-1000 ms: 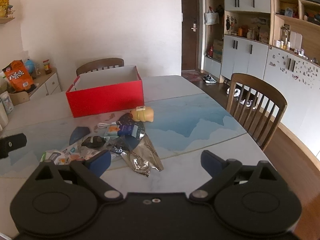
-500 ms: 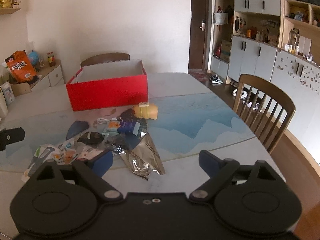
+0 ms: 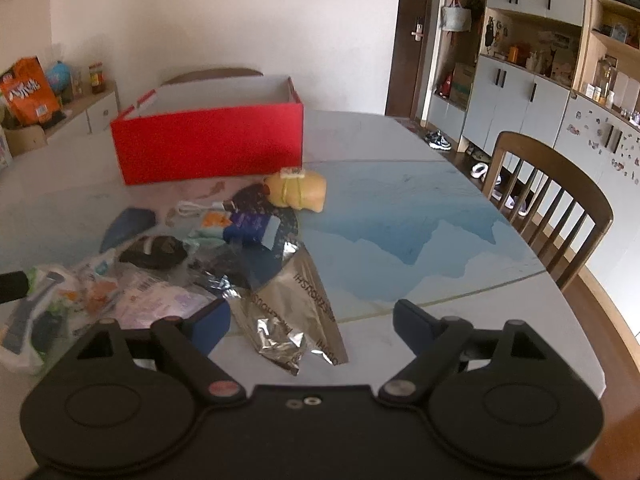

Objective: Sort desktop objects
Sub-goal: 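Move left tool toward white-green snack bag while right tool approaches silver foil bag, then close left gripper on white-green bag while right gripper closes on silver foil bag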

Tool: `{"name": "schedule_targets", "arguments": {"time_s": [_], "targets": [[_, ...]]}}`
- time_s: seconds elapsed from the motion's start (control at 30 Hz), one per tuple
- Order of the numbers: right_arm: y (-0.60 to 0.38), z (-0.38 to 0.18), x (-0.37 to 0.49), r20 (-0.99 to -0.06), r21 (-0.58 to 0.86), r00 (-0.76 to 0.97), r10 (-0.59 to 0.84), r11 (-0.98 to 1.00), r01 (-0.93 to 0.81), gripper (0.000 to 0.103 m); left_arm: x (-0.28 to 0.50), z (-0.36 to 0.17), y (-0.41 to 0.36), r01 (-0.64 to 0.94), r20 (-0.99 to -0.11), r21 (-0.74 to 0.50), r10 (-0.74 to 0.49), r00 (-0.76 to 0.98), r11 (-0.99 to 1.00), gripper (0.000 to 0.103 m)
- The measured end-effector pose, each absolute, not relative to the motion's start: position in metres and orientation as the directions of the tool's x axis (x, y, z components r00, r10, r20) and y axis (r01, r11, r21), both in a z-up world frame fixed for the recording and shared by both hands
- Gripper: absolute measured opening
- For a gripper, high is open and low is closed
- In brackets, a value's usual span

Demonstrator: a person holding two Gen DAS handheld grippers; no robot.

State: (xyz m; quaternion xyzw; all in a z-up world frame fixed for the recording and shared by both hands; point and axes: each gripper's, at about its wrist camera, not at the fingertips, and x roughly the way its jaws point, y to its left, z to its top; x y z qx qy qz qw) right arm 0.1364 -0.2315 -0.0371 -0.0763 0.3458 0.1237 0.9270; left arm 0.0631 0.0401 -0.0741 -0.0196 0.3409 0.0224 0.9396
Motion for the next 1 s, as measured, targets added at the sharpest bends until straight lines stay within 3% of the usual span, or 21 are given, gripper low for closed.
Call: {"name": "schedule_targets", "arguments": {"time_s": [0.57,0.73,0.8,0.87,1.0], "targets": [[-0.213,-0.079,0.169,-0.713,-0.108,0.682,0.165,0.935,-0.339,0.085,0.087,-0.118,0.052,-0.049,-0.72,-0.04,0.005,0.694,0.998,0.103],[-0.214,-0.087,0.173,-0.729,-0.1,0.665,0.162,0.936,-0.338,0.073,0.09,-0.121,0.05,-0.037,-0.727,-0.042,-0.005,0.687,0.998,0.09],[-0.214,-0.086,0.173,-0.726,-0.094,0.668,0.166,0.938,-0.335,0.062,0.09,-0.122,0.049,-0.038,-0.728,-0.037,-0.001,0.686,0.999,0.085],[-0.214,-0.084,0.173,-0.725,-0.096,0.669,0.163,0.938,-0.333,0.06,0.09,-0.122,0.049,-0.042,-0.725,-0.035,0.004,0.688,0.998,0.083],[-0.218,-0.081,0.175,-0.722,-0.088,0.674,0.154,0.947,-0.31,0.055,0.091,-0.12,0.049,-0.056,-0.717,-0.02,0.025,0.696,0.998,0.067]]}}
